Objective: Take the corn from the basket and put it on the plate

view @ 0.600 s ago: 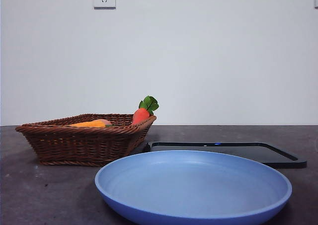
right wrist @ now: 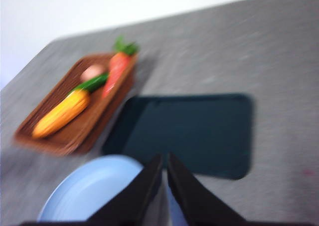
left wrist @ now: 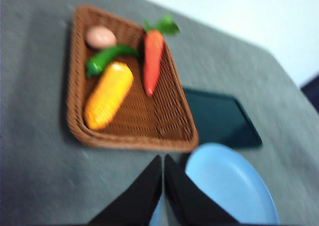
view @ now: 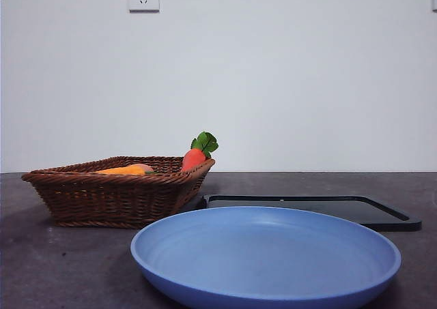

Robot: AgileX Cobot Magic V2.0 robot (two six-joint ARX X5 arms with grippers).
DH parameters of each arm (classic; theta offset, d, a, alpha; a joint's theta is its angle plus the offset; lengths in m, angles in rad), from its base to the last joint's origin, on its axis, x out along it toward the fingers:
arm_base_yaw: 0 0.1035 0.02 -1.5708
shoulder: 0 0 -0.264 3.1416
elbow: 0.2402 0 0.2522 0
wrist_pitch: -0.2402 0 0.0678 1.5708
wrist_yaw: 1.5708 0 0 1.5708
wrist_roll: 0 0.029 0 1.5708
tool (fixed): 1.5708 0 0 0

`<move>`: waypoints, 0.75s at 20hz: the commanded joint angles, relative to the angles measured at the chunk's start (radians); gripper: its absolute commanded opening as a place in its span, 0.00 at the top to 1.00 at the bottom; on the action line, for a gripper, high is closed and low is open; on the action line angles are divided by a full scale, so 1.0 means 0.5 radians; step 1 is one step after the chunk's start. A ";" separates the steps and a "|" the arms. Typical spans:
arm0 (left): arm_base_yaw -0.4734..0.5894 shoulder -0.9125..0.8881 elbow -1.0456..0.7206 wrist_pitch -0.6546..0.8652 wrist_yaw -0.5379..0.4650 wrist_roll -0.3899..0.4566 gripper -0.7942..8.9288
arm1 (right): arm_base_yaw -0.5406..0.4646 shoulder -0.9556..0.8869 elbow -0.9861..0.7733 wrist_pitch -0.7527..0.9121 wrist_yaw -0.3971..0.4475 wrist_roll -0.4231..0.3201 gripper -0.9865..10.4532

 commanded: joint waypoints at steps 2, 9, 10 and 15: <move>-0.003 0.224 0.209 -0.165 0.124 0.304 0.91 | 0.084 0.220 0.210 -0.199 -0.102 -0.282 0.91; -0.105 0.528 0.436 -0.395 0.145 0.488 0.91 | 0.330 0.529 0.436 -0.520 -0.136 -0.500 0.91; -0.131 0.555 0.436 -0.388 0.144 0.491 0.91 | 0.363 0.560 0.439 -0.521 -0.135 -0.500 0.91; -0.159 0.634 0.436 -0.381 0.144 0.494 0.86 | 0.420 0.647 0.439 -0.520 -0.137 -0.498 0.91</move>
